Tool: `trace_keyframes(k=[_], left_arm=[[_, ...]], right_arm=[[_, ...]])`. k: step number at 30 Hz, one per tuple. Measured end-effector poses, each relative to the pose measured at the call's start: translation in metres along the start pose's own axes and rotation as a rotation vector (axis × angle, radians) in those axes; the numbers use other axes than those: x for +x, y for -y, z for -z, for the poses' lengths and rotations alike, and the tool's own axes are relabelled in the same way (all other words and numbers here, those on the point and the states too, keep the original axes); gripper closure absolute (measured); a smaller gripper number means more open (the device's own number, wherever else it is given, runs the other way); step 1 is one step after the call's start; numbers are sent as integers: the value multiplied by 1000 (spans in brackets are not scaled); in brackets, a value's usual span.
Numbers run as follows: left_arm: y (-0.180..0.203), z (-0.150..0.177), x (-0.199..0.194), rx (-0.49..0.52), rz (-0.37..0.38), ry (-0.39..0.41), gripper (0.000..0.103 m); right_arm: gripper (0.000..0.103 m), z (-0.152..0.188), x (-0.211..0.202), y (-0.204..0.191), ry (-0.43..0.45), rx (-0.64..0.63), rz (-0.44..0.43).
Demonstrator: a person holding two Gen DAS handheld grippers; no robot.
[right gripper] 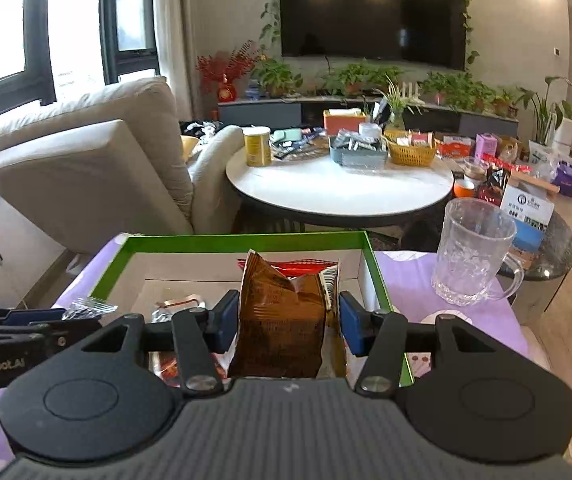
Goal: Organize snacks
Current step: 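Lower both held packets into the green box and open both tools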
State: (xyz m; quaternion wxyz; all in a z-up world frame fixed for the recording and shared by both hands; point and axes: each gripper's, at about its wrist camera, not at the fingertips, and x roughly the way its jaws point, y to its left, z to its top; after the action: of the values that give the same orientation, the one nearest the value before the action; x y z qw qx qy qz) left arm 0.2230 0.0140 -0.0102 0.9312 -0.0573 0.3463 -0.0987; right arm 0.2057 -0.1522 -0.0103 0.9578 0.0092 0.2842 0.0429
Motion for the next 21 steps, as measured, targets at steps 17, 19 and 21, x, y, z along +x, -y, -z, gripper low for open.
trace_keyframes(k=[17,19,21], left_arm=[[-3,-2,45,7,-32,-99,56],[-3,-1,46,8,-47,-101,50],[-2,0,44,14,-52,-101,50]], right_arm=[[41,1,34,-4,-48,12,17],[41,1,34,-4,-39,10,23],[41,1,32,-5,-30,-1,33]])
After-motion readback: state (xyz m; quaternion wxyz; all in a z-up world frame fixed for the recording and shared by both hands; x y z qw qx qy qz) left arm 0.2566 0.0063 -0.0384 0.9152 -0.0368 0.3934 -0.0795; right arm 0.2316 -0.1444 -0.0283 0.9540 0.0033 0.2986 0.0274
